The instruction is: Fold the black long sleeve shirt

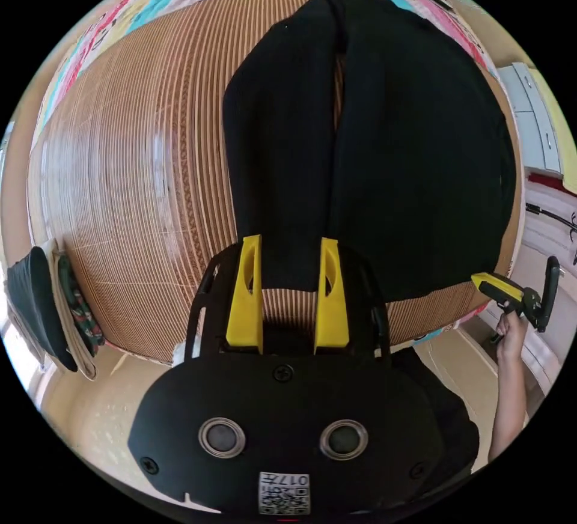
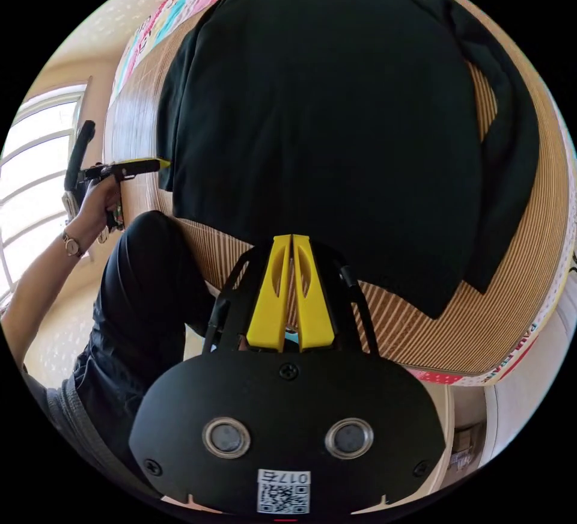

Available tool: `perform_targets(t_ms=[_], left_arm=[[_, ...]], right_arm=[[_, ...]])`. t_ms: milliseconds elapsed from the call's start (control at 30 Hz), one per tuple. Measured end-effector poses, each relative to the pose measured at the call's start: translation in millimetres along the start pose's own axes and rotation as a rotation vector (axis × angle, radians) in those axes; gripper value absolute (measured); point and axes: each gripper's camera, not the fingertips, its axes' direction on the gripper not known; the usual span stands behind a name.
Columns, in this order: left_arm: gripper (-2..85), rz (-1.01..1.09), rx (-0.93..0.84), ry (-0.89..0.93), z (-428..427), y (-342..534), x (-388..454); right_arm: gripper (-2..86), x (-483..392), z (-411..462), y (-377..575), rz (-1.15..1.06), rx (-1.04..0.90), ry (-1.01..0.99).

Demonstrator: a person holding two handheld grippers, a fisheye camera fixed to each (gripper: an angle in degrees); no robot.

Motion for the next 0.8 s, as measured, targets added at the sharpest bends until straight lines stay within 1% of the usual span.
perform_targets(t_ms=[67, 100, 133, 167, 200, 233, 267, 300, 333, 367, 400, 433, 467, 500, 533, 567, 600, 633, 667, 733, 800], left_arm=[[13.4, 0.057, -0.108, -0.006, 20, -14, -10], [12.9, 0.084, -0.059, -0.001, 13, -15, -17], [12.4, 0.093, -0.047, -0.003, 9, -16, -21], [9.0, 0.111, -0.036, 0.005, -1, -20, -29], [3.3, 0.16, -0.054, 0.03, -12, -25, -40], [3.1, 0.192, -0.068, 0.06, -18, -28, -46], [2.7, 0.231, -0.079, 0.196, -34, -32, -66], [2.6, 0.234, -0.021, 0.393, -57, -33, -96], [2.5, 0.233, 0.032, 0.516, -71, -33, -116], [2.7, 0.195, 0.167, 0.76, -98, -28, -162], [2.9, 0.088, 0.305, 0.961, -118, -20, -216], [3.1, 0.013, 0.381, 1.036, -126, -14, -244], [3.4, -0.164, 0.54, 1.124, -137, 4, -297], [3.7, -0.393, 0.654, 1.128, -141, 27, -344], [3.4, -0.517, 0.689, 1.105, -142, 40, -363], [2.9, -0.746, 0.752, 1.031, -143, 67, -391], [3.7, -0.874, 0.802, 0.962, -147, 86, -405], [4.2, -0.899, 0.807, 0.936, -150, 90, -407], [5.7, -0.872, 0.77, 0.909, -155, 86, -405], [7.8, -0.693, 0.648, 0.893, -160, 57, -380], [9.1, -0.387, 0.432, 0.824, -162, 4, -315]], right_arm=[[0.5, -4, 13, -14, -0.003, -0.034, 0.013], [0.5, -4, 16, -17, -0.002, -0.042, 0.019], [0.4, -4, 20, -23, 0.005, -0.055, 0.022], [0.4, -4, 23, -28, 0.012, -0.065, 0.016], [0.4, -4, 24, -29, 0.016, -0.067, 0.014], [0.4, -2, 24, -32, 0.027, -0.067, 0.011], [0.4, -1, 22, -34, 0.041, -0.057, 0.008], [0.4, 0, 21, -35, 0.048, -0.049, 0.005], [0.4, 3, 17, -35, 0.055, -0.032, -0.008], [0.4, 5, 13, -36, 0.055, -0.017, -0.022], [0.4, 7, 11, -36, 0.055, -0.011, -0.028], [0.4, 13, 8, -35, 0.059, -0.002, -0.031], [0.4, 20, 4, -34, 0.071, 0.005, -0.026], [0.4, 25, 3, -33, 0.081, 0.01, -0.022], [0.4, 34, -1, -30, 0.107, 0.019, -0.017], [0.5, 45, -7, -26, 0.14, 0.035, -0.016], [0.5, 51, -10, -24, 0.157, 0.045, -0.016], [0.4, 61, -17, -20, 0.187, 0.071, -0.01], [0.4, 71, -26, -17, 0.213, 0.099, 0.005], [0.4, 83, -37, -16, 0.233, 0.13, 0.034], [0.4, 93, -46, -20, 0.238, 0.143, 0.057]])
